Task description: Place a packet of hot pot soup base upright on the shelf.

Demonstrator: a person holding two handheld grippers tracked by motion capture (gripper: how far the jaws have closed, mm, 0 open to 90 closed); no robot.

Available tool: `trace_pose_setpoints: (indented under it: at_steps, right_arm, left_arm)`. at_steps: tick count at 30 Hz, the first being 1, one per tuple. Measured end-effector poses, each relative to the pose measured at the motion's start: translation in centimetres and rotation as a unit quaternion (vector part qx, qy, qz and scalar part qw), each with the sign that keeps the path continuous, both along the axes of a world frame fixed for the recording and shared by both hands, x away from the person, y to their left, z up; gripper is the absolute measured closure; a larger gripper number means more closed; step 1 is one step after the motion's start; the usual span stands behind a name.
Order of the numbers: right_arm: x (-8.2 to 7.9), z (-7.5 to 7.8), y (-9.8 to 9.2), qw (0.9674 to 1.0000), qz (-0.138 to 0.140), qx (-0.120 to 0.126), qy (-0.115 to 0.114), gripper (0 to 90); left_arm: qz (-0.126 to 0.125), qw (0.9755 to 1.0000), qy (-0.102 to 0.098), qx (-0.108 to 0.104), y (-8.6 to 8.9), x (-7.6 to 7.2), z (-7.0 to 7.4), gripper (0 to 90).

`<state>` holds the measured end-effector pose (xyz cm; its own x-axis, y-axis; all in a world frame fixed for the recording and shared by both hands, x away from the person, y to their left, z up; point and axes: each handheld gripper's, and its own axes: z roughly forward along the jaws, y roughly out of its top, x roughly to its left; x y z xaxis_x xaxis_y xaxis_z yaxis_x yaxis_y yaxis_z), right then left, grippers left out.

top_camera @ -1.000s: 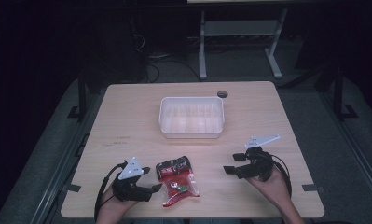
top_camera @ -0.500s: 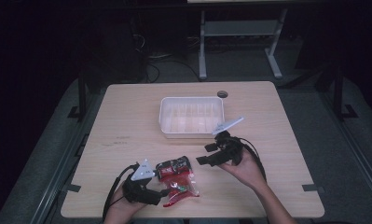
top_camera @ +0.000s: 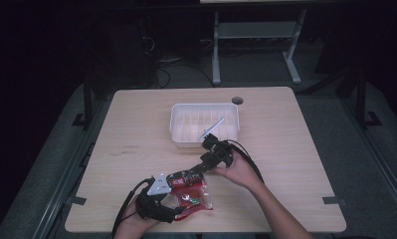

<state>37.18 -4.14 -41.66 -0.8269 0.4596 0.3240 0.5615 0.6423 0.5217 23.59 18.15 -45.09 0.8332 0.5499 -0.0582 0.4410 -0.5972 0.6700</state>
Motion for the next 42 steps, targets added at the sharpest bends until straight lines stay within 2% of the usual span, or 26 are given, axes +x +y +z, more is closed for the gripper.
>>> trace_pose_setpoints:
  at_steps: [6,10,14,19,24,27,31,35,38,42]
  right_arm:
    - [0.7,-1.4,1.0,0.9996,0.009,-0.014,0.022,39.0]
    - [0.8,-1.8,1.4,0.9992,0.016,-0.021,0.029,41.8]
    - [1.0,-2.1,1.5,0.9989,0.02,-0.02,0.038,43.7]
    - [1.2,-2.5,1.6,0.998,0.03,-0.018,0.053,50.1]
    - [1.4,-2.8,2.0,0.9953,0.041,-0.02,0.085,54.0]
    - [1.6,-2.8,2.3,0.9948,0.046,-0.022,0.088,55.9]
    - [1.9,-3.0,3.0,0.9923,0.057,-0.029,0.106,58.2]
    - [2.3,-3.3,2.8,0.9901,0.052,-0.013,0.129,63.2]
    - [2.5,-3.4,2.6,0.989,0.051,-0.006,0.139,68.9]
    - [2.6,-3.3,2.3,0.9876,0.055,0.005,0.147,82.5]
  left_arm:
    - [-0.001,1.0,0.005,0.002,0.0,0.1,-0.2,20.3]
    - [-0.002,0.9999,0.01,0.005,0.0,0.1,-0.4,20.4]
    - [-0.01,0.9996,0.021,0.016,-0.3,0.1,-0.9,20.7]
    - [-0.014,0.9995,0.02,0.02,-0.4,0.1,-0.9,21.1]
    - [-0.015,0.9994,0.026,0.017,-0.4,0.1,-1.0,21.8]
    - [-0.018,0.9994,0.024,0.019,-0.4,0.1,-1.0,22.0]
    - [-0.021,0.9993,0.022,0.02,-0.3,0.1,-1.0,22.0]
    - [-0.023,0.9992,0.02,0.025,-0.4,0.1,-1.0,22.3]
    - [-0.024,0.9992,0.019,0.025,-0.4,0.0,-1.0,22.3]
    - [-0.025,0.9992,0.017,0.026,-0.4,0.0,-1.0,22.4]
